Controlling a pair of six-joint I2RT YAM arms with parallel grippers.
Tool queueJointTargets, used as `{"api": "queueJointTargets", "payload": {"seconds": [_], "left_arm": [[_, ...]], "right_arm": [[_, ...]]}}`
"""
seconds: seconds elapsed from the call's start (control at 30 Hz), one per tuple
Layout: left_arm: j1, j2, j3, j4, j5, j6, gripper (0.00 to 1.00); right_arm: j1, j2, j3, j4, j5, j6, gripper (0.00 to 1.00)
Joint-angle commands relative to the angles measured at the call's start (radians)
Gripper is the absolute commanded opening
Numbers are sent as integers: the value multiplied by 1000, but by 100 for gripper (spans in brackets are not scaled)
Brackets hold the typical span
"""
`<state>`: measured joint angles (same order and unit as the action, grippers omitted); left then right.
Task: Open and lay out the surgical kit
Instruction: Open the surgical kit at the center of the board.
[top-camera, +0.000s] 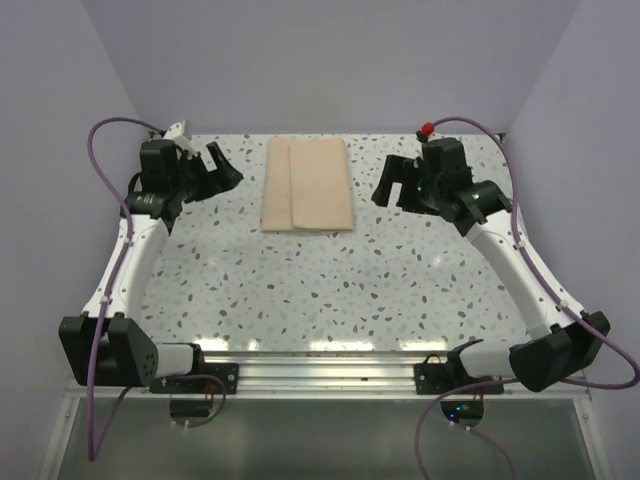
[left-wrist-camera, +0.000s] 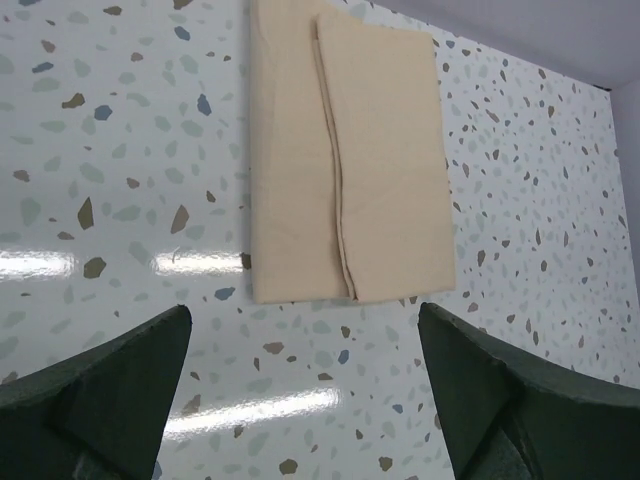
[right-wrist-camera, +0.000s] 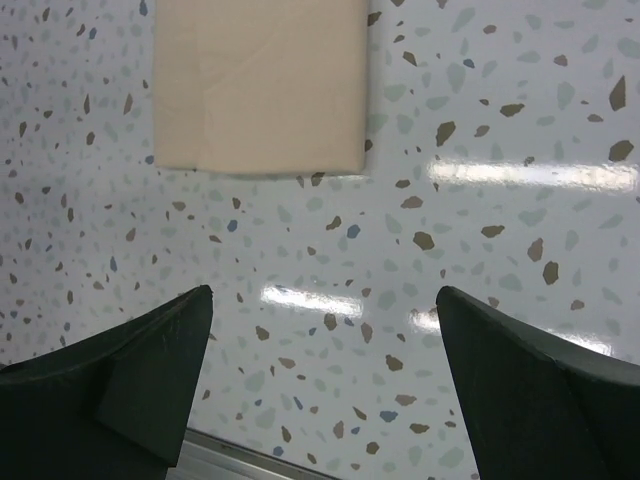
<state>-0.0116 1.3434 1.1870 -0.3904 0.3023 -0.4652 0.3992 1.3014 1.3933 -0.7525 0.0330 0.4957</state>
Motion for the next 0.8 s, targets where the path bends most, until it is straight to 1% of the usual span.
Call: {"api": "queueJointTargets", "payload": {"seconds": [0.0,0.03,0.07,0.1,0.13,0.17,0.23,0.27,0.3,0.33,0.37,0.4,0.43,0.5,0.53,0.57,0.63,0.7,0.77], "left_arm": [[-5,-85,62,-151,-118,27,100],[-8,-117,50,-153,-132,22,100],[-14,-136,28,-140,-138,16,100],[-16,-157,-43,-84,-117,11,100],[-16,-196,-87,-46,-105,7,100],[-17,-208,-152,-9,-106,-7,100],[-18,-208,-158,-46,-188,-35,100],[-18,-205,-146,-76,-218,-45,100],[-18,-202,-138,-121,-257,-47,100],[-18,-202,-133,-140,-275,-49,100],[-18,-205,-127,-159,-282,-62,100],[-18,-213,-130,-172,-272,-67,100],[-18,-220,-136,-171,-256,-70,100],[-19,-234,-162,-159,-220,-85,100],[-18,-237,-173,-150,-207,-85,100],[-19,-239,-188,-142,-198,-78,100],[-19,-236,-187,-153,-201,-56,100],[-28,-239,-178,-163,-225,-47,100],[-28,-242,-171,-166,-229,-53,100]], "right_arm": [[27,82,102,9,-113,-42,98],[45,111,139,-13,-99,-51,98],[65,162,221,-24,-81,-74,98],[113,197,263,-31,-68,-86,98],[130,229,304,-50,-52,-95,98],[148,307,385,-57,-48,-100,98],[184,393,482,-119,-53,-97,98],[205,445,580,-142,-48,-100,98],[216,528,625,-162,-41,-103,98],[220,579,671,-195,-39,-103,98],[228,620,756,-208,-48,-103,97],[231,710,801,-235,-50,-102,97],[234,752,893,-248,-50,-100,96],[254,837,976,-280,-50,-98,96],[262,905,1013,-291,-50,-100,96],[282,944,1080,-301,-50,-103,96],[299,1019,1130,-315,-35,-103,96],[319,1045,1121,-292,-35,-97,96],[331,1082,1103,-275,8,-88,95]]}}
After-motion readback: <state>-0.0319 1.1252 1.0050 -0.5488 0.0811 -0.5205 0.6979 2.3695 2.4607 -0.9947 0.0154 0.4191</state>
